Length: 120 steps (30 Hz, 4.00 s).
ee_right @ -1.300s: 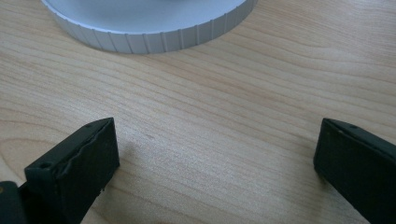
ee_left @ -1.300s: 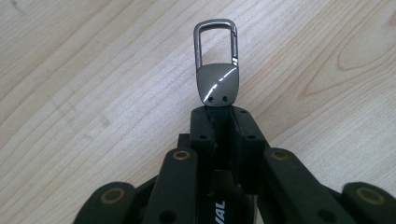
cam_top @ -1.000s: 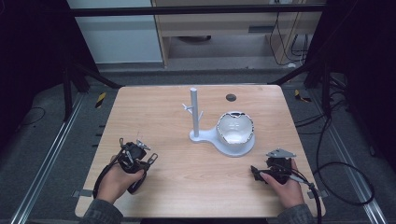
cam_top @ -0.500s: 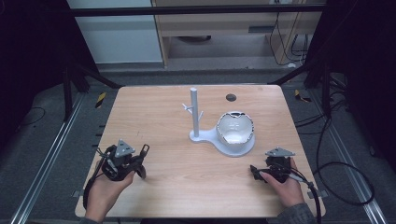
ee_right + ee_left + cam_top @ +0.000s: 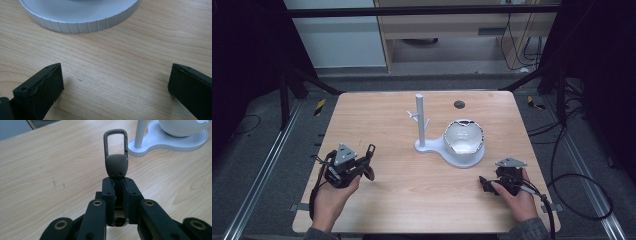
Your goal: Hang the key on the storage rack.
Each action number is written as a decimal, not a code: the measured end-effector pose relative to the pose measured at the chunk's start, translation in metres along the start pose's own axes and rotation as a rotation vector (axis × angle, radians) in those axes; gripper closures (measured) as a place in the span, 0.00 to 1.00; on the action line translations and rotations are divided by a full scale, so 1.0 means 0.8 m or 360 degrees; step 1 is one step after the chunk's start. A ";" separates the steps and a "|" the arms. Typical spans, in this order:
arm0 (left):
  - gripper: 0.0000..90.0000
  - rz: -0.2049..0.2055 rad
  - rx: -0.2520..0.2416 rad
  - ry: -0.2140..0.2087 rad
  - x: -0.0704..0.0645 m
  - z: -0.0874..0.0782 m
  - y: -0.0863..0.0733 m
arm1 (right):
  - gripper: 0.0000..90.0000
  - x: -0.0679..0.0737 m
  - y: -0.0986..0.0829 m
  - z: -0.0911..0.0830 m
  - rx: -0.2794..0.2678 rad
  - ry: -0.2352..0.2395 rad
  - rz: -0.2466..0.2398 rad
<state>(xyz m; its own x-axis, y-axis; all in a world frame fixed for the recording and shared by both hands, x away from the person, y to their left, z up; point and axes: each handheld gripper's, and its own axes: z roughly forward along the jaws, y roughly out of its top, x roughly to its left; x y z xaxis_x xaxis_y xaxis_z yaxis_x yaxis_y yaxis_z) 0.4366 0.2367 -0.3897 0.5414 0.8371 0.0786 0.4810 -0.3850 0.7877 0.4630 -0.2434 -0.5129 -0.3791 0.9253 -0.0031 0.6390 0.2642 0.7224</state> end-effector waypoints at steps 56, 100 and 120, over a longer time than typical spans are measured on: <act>0.90 0.0058 -0.0300 -0.0039 -0.041 0.035 0.095 | 0.02 0.000 0.000 -0.001 -0.0007 -0.0003 -0.0001; 0.90 0.0015 -0.0277 -0.0083 -0.053 0.081 0.118 | 0.01 0.005 -0.001 -0.001 -0.0005 -0.0034 0.0029; 0.90 -0.0012 -0.0249 -0.0115 -0.059 0.095 0.119 | 0.01 0.006 -0.001 -0.001 -0.0004 -0.0031 0.0037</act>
<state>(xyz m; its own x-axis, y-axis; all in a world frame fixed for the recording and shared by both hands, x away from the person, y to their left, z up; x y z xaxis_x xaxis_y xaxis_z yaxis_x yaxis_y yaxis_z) 0.5097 0.1312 -0.3648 0.5891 0.8074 0.0327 0.3748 -0.3089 0.8741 0.4605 -0.2392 -0.5128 -0.3511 0.9363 0.0004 0.6460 0.2419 0.7240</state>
